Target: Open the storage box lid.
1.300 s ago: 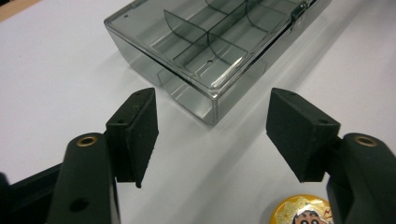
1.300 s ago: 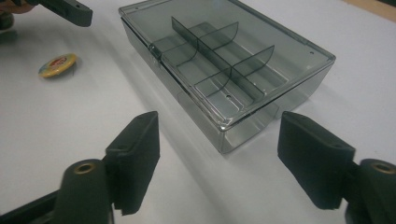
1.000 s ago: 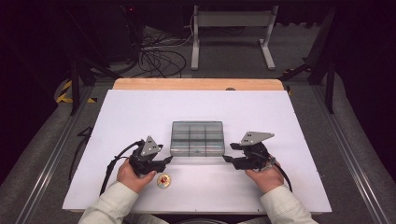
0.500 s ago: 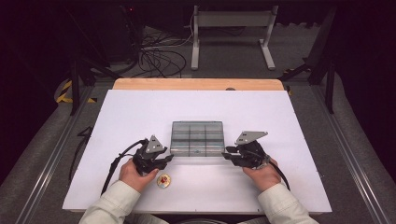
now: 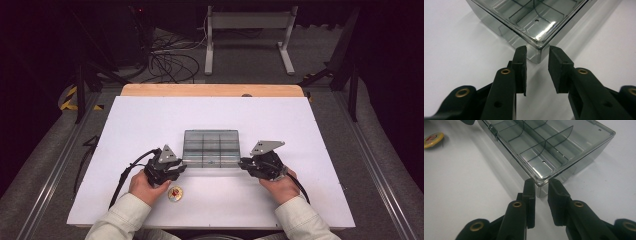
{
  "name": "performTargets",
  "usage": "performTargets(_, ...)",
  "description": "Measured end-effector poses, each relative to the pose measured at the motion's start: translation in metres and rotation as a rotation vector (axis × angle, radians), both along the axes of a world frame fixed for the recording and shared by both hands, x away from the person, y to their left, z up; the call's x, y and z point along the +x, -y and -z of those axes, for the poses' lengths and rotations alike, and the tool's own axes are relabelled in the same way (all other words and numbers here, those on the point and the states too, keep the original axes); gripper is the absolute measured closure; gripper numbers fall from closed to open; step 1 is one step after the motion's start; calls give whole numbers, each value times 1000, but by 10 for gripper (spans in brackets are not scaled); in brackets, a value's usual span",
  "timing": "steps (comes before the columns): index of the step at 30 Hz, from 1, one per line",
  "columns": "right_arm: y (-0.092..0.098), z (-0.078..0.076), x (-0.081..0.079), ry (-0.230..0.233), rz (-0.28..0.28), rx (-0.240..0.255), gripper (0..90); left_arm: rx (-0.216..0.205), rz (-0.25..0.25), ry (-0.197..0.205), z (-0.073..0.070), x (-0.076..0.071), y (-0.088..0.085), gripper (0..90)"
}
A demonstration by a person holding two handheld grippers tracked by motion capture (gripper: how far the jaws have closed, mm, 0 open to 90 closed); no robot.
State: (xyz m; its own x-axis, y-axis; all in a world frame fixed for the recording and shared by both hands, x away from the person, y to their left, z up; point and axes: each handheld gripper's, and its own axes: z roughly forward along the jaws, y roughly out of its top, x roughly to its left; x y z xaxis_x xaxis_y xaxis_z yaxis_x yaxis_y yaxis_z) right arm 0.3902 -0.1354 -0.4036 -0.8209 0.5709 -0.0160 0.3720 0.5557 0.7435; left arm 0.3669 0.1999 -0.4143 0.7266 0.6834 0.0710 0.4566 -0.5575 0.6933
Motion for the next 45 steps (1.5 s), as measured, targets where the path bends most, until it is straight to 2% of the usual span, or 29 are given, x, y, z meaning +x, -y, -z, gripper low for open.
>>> performTargets(10,0,-2,-1,7,-1,17,794,3,1,-8,-1,1,0,688)
performTargets(21,1,-7,0,23,3,43,794,-10,-4,7,-8,-3,-5,722)
performTargets(27,2,-11,0,33,8,60,794,-40,-8,38,-16,-7,-8,791)
performTargets(34,2,-14,1,41,13,80,794,-65,-9,57,-21,-6,-5,877)
performTargets(41,2,-15,2,45,18,95,790,-92,-17,47,-21,-2,-3,897)
performTargets(45,2,-15,2,45,17,98,788,-95,-18,54,-22,-1,-3,897)
